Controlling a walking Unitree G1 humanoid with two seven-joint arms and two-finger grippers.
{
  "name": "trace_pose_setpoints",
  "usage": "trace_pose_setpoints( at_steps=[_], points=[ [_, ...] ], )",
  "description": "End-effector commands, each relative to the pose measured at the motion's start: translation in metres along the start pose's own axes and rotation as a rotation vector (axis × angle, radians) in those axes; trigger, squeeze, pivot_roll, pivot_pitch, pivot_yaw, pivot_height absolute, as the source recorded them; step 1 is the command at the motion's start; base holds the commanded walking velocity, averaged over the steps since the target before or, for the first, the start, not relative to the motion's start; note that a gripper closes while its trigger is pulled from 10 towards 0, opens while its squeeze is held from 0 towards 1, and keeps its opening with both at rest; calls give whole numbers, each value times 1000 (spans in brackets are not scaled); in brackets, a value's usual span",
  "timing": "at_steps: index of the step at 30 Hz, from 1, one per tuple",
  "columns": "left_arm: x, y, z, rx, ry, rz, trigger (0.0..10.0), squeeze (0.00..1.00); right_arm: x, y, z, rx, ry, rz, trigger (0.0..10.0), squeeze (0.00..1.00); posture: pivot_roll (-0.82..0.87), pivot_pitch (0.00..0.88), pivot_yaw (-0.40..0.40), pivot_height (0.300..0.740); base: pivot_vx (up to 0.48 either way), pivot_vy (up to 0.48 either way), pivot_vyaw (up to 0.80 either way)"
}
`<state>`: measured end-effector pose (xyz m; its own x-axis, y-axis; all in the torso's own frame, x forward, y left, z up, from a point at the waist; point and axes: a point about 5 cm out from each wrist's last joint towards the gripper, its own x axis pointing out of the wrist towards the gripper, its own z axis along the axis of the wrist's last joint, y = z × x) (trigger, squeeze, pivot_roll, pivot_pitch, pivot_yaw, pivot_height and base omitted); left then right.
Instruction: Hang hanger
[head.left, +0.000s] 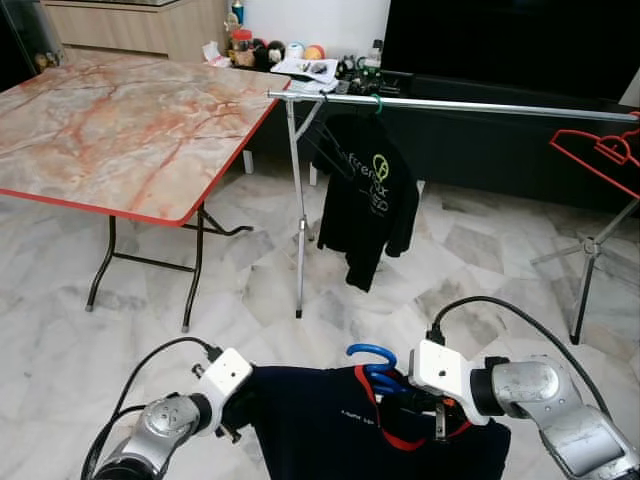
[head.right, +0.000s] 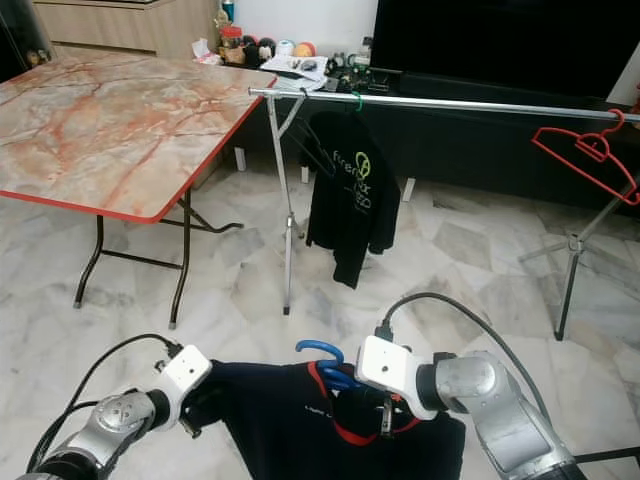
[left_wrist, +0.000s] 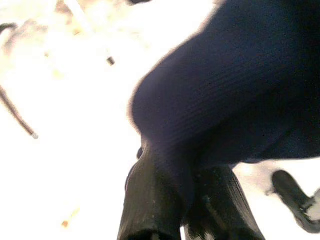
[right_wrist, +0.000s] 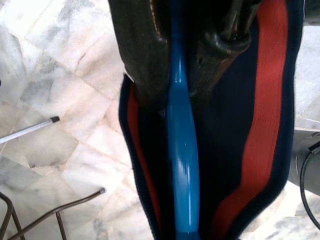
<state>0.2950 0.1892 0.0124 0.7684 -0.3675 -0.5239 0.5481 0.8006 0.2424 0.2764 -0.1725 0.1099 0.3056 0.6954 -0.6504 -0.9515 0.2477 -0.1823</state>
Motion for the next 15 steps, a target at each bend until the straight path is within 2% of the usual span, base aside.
trace_pose_setpoints(
  at_steps=[1,4,5,6,7,8,9,11,15],
  points=[
    [-5,9,-8,-16,43,48,0,0,-6,-5,0,-18,8,-22,10000,0,-27,82,-42,740,0,0,0],
    [-7,12,-12,-19,73,75,0,0,-7,-6,0,-18,10,-29,10000,0,-27,83,-40,740,0,0,0],
    [-8,14,-17,-12,108,102,0,0,-8,-7,0,-15,10,-37,10000,0,-26,82,-39,740,0,0,0],
    [-14,22,-28,-45,175,192,0,0,-10,-9,-1,-9,10,-49,10000,0,-27,83,-38,740,0,0,0],
    [-14,22,-28,-45,175,192,0,0,-10,-9,-1,-9,10,-49,10000,0,-27,83,-38,740,0,0,0],
    [-18,28,-35,-110,221,269,0,0,-11,-9,-3,-7,16,-50,10000,0,-27,84,-39,740,0,0,0],
    [-18,28,-35,-110,221,269,0,0,-11,-9,-3,-7,16,-50,10000,0,-27,84,-39,740,0,0,0],
    [-24,32,-47,-180,286,346,0,0,-12,-8,-5,-3,24,-46,10000,0,-28,83,-38,740,0,0,0],
    [-31,31,-62,-268,376,390,0,0,-14,-8,-6,4,22,-53,10000,0,-27,82,-36,740,0,0,0]
  ],
)
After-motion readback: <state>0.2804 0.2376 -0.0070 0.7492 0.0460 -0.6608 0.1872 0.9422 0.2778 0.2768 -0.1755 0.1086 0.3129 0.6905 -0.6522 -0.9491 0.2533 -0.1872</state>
